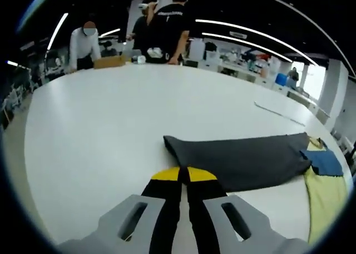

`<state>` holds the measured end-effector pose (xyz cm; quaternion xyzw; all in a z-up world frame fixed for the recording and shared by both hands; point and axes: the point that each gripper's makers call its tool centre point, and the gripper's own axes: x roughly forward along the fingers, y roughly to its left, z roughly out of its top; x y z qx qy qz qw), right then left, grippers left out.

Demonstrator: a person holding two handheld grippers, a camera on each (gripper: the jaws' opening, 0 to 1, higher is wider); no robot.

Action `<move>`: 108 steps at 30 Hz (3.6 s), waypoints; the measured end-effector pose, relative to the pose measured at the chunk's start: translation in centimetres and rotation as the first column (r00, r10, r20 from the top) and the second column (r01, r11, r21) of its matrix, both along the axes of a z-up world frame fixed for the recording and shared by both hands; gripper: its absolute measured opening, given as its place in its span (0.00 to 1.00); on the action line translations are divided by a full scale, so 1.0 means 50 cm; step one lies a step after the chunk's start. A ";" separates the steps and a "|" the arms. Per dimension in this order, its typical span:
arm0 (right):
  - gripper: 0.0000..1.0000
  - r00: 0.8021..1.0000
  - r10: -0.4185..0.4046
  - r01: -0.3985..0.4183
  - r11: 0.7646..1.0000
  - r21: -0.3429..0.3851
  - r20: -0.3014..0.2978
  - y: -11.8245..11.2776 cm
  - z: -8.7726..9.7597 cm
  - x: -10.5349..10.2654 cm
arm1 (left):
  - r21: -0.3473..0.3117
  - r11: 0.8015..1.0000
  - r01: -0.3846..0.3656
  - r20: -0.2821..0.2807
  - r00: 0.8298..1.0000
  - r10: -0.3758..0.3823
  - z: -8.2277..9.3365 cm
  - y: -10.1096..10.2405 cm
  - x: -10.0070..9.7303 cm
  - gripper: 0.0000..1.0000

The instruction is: Fold the garment on the visible template until the final outline fits inside the template.

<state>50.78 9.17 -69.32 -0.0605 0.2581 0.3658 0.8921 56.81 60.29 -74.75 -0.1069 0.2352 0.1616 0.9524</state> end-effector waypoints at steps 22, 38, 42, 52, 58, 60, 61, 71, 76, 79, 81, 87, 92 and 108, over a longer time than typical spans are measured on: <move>0.99 1.000 0.009 -0.009 0.998 0.065 -0.008 0.017 0.002 -0.007 | -0.012 0.982 0.191 0.106 0.976 -0.189 0.084 -0.105 0.078 0.00; 0.99 0.997 0.025 -0.033 0.993 0.115 0.069 0.029 0.029 -0.001 | 0.005 0.944 0.331 0.152 0.932 -0.328 0.131 -0.209 0.104 0.00; 0.99 0.996 0.022 -0.034 0.989 0.141 0.081 0.031 0.037 0.001 | 0.021 0.931 0.364 0.158 0.919 -0.362 0.142 -0.234 0.111 0.01; 0.99 0.995 0.030 -0.043 0.990 0.136 0.095 0.036 0.039 0.002 | 0.020 0.905 0.425 0.163 0.892 -0.423 0.153 -0.291 0.125 0.01; 0.99 0.995 0.034 -0.046 0.989 0.139 0.090 0.034 0.031 0.001 | 0.017 0.889 0.457 0.178 0.874 -0.453 0.165 -0.331 0.138 0.00; 0.99 0.996 0.035 -0.047 0.989 0.138 0.088 0.035 0.029 -0.001 | 0.015 0.886 0.463 0.185 0.870 -0.458 0.170 -0.342 0.142 0.00; 0.99 0.996 0.036 -0.047 0.989 0.139 0.087 0.035 0.029 -0.002 | 0.015 0.883 0.470 0.191 0.865 -0.464 0.174 -0.352 0.145 0.00; 0.99 0.996 0.034 -0.044 0.991 0.123 0.083 0.030 0.024 -0.007 | 0.028 0.845 0.534 0.209 0.824 -0.527 0.191 -0.411 0.179 0.00; 0.99 0.996 0.040 -0.048 0.992 0.119 0.075 0.032 0.022 -0.011 | 0.032 0.834 0.552 0.211 0.811 -0.545 0.195 -0.433 0.186 0.00; 0.99 0.996 0.043 -0.052 0.992 0.115 0.074 0.033 0.022 -0.014 | 0.032 0.829 0.559 0.215 0.806 -0.552 0.200 -0.447 0.188 0.00; 0.99 0.996 0.046 -0.054 0.992 0.114 0.072 0.035 0.021 -0.017 | 0.026 0.827 0.562 0.220 0.803 -0.553 0.203 -0.455 0.192 0.00; 0.99 0.997 0.047 -0.054 0.992 0.117 0.067 0.040 0.020 -0.023 | 0.014 0.825 0.566 0.245 0.798 -0.551 0.219 -0.485 0.209 0.00; 0.99 0.997 0.046 -0.054 0.992 0.118 0.065 0.041 0.019 -0.026 | 0.012 0.821 0.570 0.252 0.793 -0.554 0.223 -0.504 0.220 0.00; 0.99 0.997 0.044 -0.051 0.991 0.125 0.060 0.035 0.018 -0.023 | 0.021 0.779 0.627 0.304 0.738 -0.602 0.265 -0.605 0.251 0.00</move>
